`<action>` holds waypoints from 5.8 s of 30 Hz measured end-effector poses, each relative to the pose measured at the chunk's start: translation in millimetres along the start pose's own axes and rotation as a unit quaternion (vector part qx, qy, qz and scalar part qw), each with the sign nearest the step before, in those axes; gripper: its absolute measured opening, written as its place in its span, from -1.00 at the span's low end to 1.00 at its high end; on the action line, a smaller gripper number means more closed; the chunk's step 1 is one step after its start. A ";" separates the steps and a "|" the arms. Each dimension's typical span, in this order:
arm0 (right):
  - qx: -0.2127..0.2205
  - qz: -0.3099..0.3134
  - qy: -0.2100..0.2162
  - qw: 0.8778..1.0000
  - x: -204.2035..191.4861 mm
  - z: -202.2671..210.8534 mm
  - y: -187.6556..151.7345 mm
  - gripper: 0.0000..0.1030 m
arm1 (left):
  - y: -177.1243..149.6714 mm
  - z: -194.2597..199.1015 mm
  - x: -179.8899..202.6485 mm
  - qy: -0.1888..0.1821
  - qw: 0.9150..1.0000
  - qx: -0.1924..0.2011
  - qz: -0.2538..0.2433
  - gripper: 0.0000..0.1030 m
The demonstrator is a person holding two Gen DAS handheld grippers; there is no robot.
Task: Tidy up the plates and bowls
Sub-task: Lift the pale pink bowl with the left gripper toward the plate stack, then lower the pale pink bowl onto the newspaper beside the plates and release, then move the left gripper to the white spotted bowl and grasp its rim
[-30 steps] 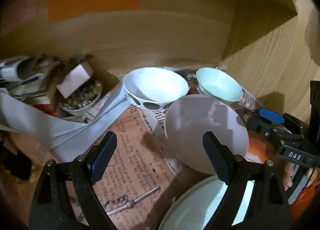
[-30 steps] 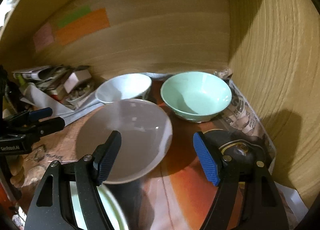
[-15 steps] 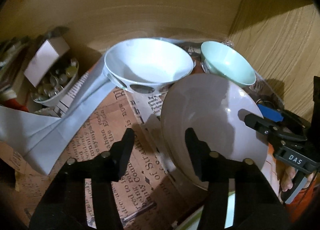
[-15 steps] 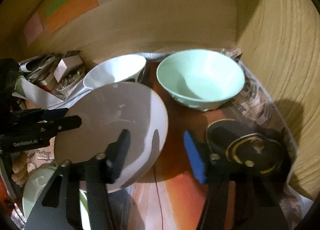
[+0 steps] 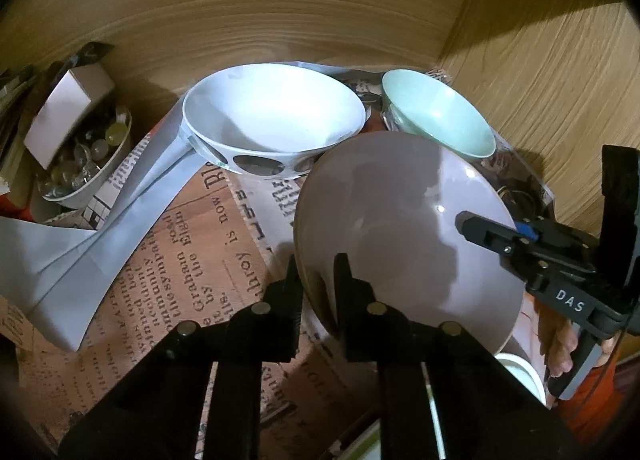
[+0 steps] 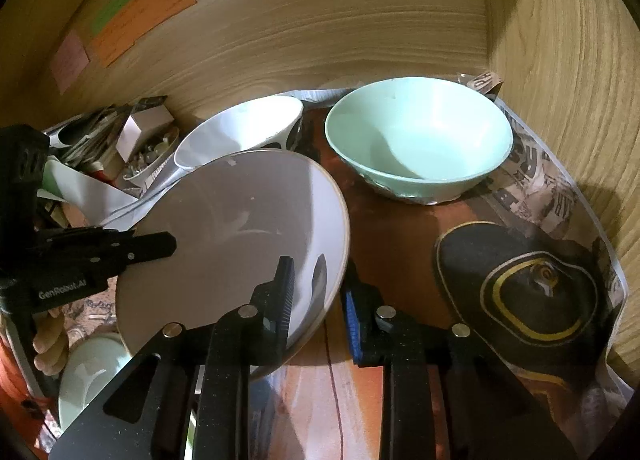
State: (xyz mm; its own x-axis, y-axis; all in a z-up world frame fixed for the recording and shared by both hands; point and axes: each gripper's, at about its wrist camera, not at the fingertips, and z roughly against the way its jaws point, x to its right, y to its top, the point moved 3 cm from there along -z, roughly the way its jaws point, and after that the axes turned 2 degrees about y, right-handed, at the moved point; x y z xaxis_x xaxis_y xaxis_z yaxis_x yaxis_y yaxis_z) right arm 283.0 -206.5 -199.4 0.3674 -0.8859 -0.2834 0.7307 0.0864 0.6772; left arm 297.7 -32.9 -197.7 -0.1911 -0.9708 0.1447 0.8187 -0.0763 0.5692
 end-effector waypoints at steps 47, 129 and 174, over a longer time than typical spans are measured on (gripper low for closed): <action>0.102 0.086 0.055 0.990 -125.1 92.3 -27.5 -0.60 | -89.7 168.7 -28.5 0.038 0.986 0.157 0.042 -0.73; 0.086 0.138 0.052 0.985 -182.9 87.1 -64.4 0.18 | -181.8 230.1 -86.3 0.120 0.970 0.188 0.100 0.44; 0.068 0.053 0.013 0.996 -31.1 3.3 44.9 0.41 | 54.2 41.9 -44.3 0.111 0.987 0.074 0.085 0.70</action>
State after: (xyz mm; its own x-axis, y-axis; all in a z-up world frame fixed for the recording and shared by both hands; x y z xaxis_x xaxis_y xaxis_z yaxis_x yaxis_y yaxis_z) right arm 302.5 -176.6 -158.0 0.4539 -0.8632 -0.2209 0.6026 0.1147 0.7897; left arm 327.8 15.5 -139.4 0.0788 -0.9940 0.0763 0.7379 0.1096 0.6660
